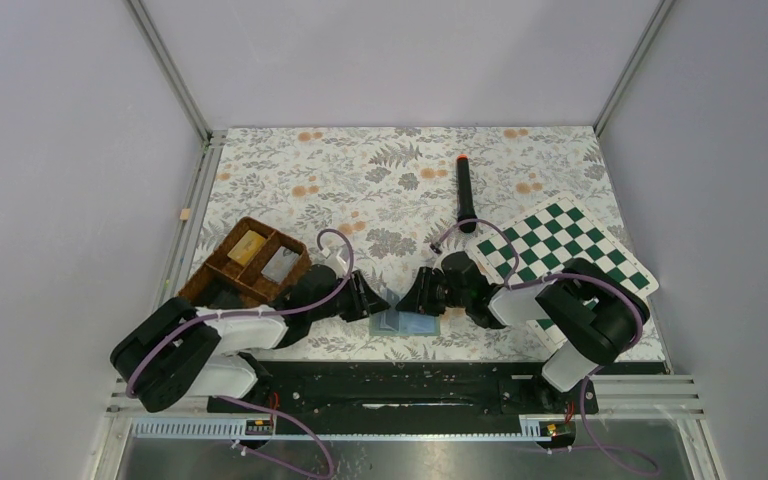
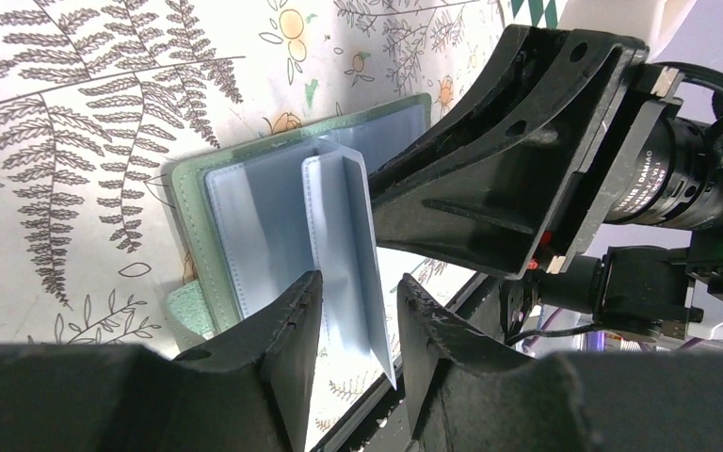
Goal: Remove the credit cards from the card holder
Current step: Remove the credit card from the card holder.
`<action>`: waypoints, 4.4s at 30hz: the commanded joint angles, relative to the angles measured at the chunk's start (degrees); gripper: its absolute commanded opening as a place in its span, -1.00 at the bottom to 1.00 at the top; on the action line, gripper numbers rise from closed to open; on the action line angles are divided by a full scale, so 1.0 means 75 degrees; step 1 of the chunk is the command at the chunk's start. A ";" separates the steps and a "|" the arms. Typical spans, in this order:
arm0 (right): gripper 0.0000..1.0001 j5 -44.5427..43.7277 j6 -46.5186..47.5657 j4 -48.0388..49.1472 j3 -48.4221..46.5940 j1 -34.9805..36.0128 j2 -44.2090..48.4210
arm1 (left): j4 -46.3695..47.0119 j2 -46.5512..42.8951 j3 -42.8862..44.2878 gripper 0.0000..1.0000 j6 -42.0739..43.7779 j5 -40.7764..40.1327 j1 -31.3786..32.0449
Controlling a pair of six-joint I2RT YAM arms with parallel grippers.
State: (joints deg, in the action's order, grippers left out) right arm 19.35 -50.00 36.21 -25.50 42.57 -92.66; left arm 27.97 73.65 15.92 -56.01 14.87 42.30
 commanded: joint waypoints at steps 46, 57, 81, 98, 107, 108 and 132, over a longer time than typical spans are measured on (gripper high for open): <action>0.32 -0.0613 -0.0119 -0.0251 0.0694 -0.0072 0.1311 | 0.0770 0.0611 0.0934 -0.28 0.0081 0.0290 0.0664; 0.23 -0.1735 0.0017 -0.1030 0.0950 -0.0075 0.2453 | 0.0742 0.0758 0.1204 -0.28 0.0099 0.0348 0.0802; 0.23 -0.4288 0.0426 -0.3710 0.1281 -0.0175 0.5141 | 0.0660 0.1561 0.1920 -0.27 0.0005 0.0167 0.1233; 0.25 -0.1883 0.1745 -0.3750 0.0196 -0.0325 0.2858 | -0.0474 0.1507 0.1935 -0.32 -0.0175 -0.0523 0.1200; -0.02 -0.1926 0.1674 -0.3587 0.0375 -0.0379 0.2640 | -0.0263 0.1940 0.1920 -0.32 -0.0335 -0.0573 0.1202; -0.05 -0.1927 0.1639 -0.3591 0.0417 -0.0382 0.2636 | -0.0301 0.1903 0.1882 -0.32 -0.0337 -0.0626 0.1200; -0.18 -0.1659 0.2021 -0.3994 -0.0214 -0.0380 0.2341 | -0.0344 0.1804 0.1677 -0.24 -0.0341 -0.0913 0.1199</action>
State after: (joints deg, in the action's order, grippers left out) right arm 7.20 -36.80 5.45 -25.34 40.01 -73.08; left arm 21.50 87.00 28.71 -58.15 8.32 51.29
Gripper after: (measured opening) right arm 0.423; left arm 0.381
